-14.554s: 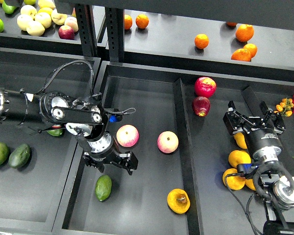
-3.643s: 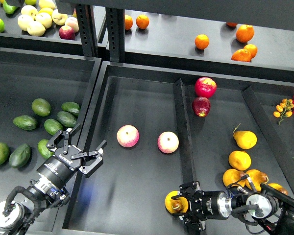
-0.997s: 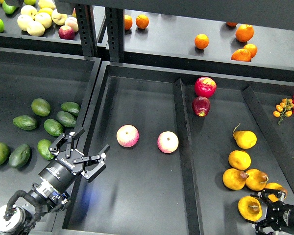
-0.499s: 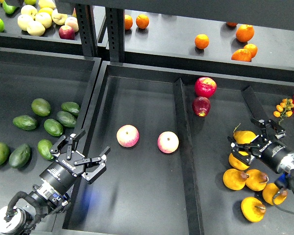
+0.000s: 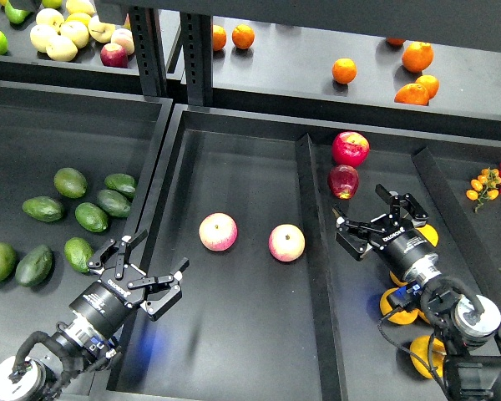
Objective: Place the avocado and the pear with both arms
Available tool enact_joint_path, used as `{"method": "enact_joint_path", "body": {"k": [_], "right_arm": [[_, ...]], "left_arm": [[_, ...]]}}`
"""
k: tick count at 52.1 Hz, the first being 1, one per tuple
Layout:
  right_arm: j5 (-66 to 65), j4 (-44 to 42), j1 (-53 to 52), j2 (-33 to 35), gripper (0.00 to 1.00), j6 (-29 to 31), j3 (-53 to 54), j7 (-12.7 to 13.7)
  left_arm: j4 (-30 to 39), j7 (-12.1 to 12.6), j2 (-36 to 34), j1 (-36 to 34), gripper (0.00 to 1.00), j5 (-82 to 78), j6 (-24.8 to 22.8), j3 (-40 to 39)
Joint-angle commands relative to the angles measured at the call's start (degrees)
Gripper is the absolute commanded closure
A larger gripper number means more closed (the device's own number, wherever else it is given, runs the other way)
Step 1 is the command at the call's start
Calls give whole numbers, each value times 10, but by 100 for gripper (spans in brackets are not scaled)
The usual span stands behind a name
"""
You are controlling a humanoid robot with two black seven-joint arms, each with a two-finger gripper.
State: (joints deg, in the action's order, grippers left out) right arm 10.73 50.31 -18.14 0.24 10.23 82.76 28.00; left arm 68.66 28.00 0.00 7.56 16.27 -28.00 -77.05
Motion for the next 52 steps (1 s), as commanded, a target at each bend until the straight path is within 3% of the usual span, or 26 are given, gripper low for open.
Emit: {"method": "enact_joint_path", "body": {"k": [1, 7, 8, 12, 20, 38, 45, 52], "right_arm": [[0, 0, 10, -2, 1, 1, 3, 0], [0, 9, 37, -2, 1, 47, 4, 0], [0, 9, 56, -2, 1, 109, 4, 0], [0, 10, 76, -2, 1, 178, 4, -8], [0, 15, 121, -2, 1, 178, 5, -10], [3, 105, 212, -2, 0, 178, -7, -9], [4, 130, 231, -2, 0, 178, -7, -14], [4, 148, 236, -2, 0, 178, -7, -40]], "left_arm": [[-20, 0, 0, -1, 1, 1, 0, 16], [-34, 0, 0, -4, 1, 2, 0, 18], [-52, 0, 0, -7, 1, 6, 0, 20], [-72, 0, 0, -20, 1, 8, 0, 19], [-95, 0, 0, -45, 1, 8, 0, 18], [-75, 0, 0, -65, 1, 8, 0, 19], [-44, -31, 0, -69, 1, 8, 0, 20], [-5, -57, 0, -68, 1, 8, 0, 20]]}}
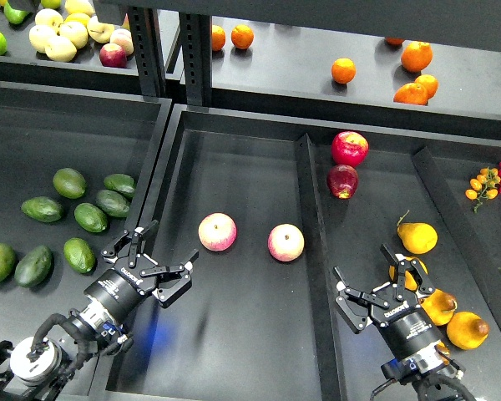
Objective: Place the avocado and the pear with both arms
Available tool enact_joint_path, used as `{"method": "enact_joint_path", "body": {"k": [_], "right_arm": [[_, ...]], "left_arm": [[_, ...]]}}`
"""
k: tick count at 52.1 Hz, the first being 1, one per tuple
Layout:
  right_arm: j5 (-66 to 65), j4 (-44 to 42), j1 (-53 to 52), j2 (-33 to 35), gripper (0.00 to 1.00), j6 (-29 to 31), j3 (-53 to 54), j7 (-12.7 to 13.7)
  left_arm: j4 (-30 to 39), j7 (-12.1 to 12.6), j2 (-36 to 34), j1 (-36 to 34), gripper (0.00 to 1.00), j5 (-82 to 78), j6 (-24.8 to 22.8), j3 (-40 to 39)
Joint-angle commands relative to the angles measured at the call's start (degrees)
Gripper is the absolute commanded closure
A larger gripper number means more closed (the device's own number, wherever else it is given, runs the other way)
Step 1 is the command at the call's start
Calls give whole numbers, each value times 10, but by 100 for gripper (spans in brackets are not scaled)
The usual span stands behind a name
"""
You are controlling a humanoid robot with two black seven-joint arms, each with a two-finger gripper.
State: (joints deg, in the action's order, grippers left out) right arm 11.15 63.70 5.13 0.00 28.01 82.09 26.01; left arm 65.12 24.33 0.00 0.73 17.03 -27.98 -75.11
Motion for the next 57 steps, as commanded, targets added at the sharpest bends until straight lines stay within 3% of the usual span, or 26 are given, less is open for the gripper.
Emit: {"method": "enact_joint_path", "body": {"k": [1, 8, 22, 32, 57], "right_arm": [[0, 16, 4, 0, 0, 0, 0, -25], [0, 37, 3, 0, 0, 0, -1, -61], [58, 88, -2, 0, 0, -51, 0, -61], [74, 93, 8, 0, 0, -52, 4, -61], [74, 93, 30, 0, 0, -88, 3, -58]], "left_arm": [[35, -23, 0, 1, 1, 0, 0, 1], [64, -45, 0, 2, 1, -2, 0, 1], [81, -53, 0, 4, 1, -7, 0, 2], [84, -69, 0, 21, 1, -7, 0, 7], [96, -76, 0, 42, 1, -7, 0, 16]]}}
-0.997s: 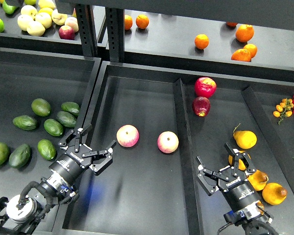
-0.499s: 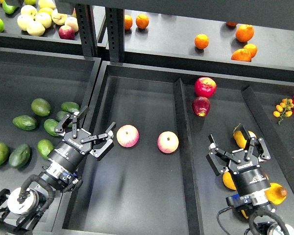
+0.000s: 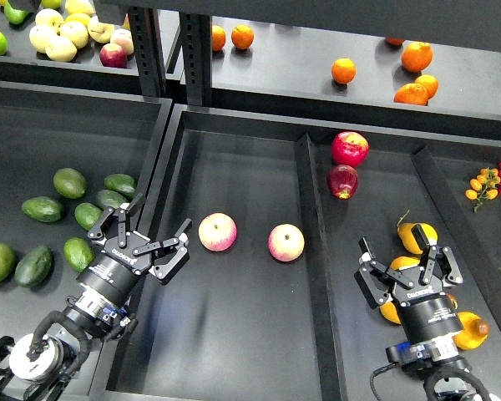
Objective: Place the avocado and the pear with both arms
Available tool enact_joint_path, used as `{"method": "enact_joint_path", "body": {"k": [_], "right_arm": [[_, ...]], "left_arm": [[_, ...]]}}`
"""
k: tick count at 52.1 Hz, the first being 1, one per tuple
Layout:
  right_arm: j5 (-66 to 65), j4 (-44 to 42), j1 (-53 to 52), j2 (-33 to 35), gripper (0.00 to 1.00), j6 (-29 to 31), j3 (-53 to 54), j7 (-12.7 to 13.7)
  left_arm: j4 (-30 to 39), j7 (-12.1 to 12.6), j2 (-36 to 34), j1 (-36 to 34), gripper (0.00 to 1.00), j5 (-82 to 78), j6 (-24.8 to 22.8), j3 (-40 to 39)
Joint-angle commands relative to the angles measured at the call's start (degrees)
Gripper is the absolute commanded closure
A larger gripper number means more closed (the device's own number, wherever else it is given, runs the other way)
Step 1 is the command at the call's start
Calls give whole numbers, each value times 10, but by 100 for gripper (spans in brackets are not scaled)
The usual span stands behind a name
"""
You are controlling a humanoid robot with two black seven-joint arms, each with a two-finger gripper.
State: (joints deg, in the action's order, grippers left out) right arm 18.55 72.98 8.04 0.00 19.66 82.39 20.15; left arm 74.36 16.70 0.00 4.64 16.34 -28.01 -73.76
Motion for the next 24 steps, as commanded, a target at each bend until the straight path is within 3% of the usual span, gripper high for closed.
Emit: {"method": "enact_joint_path", "body": {"k": [1, 24], "right_arm": [[0, 1, 1, 0, 0, -6, 0, 1], [-3, 3, 6, 0, 0, -4, -4, 2]], "left_arm": [[3, 0, 0, 3, 1, 0, 0, 3], [3, 0, 0, 5, 1, 0, 0, 3]]}}
